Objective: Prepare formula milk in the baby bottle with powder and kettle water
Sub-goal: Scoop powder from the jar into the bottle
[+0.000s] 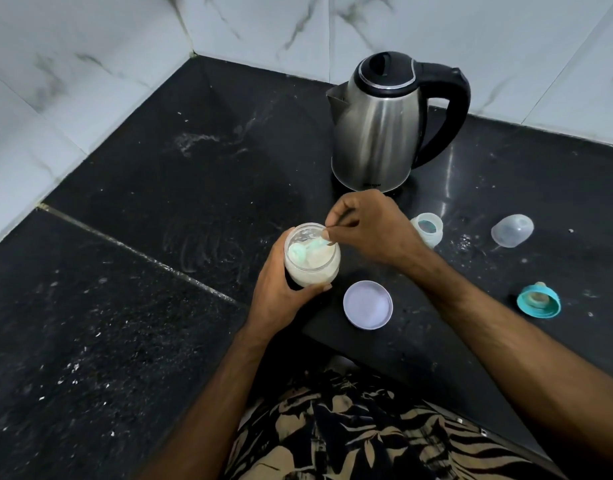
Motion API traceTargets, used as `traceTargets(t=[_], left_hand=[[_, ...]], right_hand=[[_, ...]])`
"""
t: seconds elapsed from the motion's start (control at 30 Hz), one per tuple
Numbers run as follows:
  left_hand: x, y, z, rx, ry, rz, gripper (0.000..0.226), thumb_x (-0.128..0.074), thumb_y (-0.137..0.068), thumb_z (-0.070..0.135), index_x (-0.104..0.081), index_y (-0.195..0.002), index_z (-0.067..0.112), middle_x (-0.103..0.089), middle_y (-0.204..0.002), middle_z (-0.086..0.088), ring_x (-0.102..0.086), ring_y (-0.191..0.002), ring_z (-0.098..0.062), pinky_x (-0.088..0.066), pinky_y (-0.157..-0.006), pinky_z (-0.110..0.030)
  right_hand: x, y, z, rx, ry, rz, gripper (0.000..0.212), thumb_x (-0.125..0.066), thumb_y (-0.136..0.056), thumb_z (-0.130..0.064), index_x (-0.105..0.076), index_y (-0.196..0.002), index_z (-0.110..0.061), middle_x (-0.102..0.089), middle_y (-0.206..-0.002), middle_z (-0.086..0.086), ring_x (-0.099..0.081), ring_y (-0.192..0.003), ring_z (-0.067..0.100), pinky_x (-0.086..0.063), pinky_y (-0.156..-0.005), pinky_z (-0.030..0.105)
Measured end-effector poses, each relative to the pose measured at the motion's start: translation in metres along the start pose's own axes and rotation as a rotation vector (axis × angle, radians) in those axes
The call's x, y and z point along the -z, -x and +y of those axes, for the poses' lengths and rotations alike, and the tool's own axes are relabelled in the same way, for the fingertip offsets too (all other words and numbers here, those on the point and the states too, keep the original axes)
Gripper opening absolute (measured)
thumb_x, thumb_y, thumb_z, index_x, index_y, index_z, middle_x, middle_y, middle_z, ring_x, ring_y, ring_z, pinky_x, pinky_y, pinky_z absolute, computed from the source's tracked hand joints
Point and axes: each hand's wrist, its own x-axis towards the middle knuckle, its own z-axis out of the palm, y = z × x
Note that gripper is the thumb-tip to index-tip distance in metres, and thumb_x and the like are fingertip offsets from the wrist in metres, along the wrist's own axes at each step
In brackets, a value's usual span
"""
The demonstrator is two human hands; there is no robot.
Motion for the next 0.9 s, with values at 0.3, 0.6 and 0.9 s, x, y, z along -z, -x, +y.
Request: traceTargets(t=[0.3,0.6,0.9], left_hand=[[0.001,-0.003,-0.001,-0.026,0.002,-0.001,0.091,-0.093,-0.063,0.022,-0.044,-0.14,0.025,-0.053,-0.132,0.027,-0.049,-0.125,0.005,-0.037,-0.098,-0.008],[0.003,-0.005,-0.002,-0.02,0.0,-0.014,0.091,-0.092,-0.064,0.022,-0.043,-0.14,0.026,-0.054,-0.132,0.024,-0.049,-0.124,0.007,-0.037,-0.096,-0.007],[0.004,-0.005,0.0,-0.024,-0.01,-0.017,0.09,-0.092,-0.065,0.018,-0.038,-0.132,0.046,-0.052,-0.126,0.039,-0.049,-0.121,0.012,-0.037,-0.093,-0.003]], right_hand=[[0.007,0.0,0.0,0.013,0.024,0.05,0.02,-0.083,-0.076,-0.023,-0.064,-0.071,-0.027,-0.072,-0.069,-0.012,-0.07,-0.071,0.003,-0.054,-0.09,0.044],[0.003,0.0,-0.003,0.028,0.078,0.055,0.017,-0.082,-0.077,-0.025,-0.065,-0.074,-0.026,-0.072,-0.071,-0.012,-0.069,-0.075,0.005,-0.052,-0.091,0.044],[-0.004,0.0,-0.005,0.042,0.074,0.029,0.015,-0.08,-0.078,-0.024,-0.066,-0.074,-0.028,-0.073,-0.072,-0.011,-0.069,-0.074,0.004,-0.053,-0.09,0.044]])
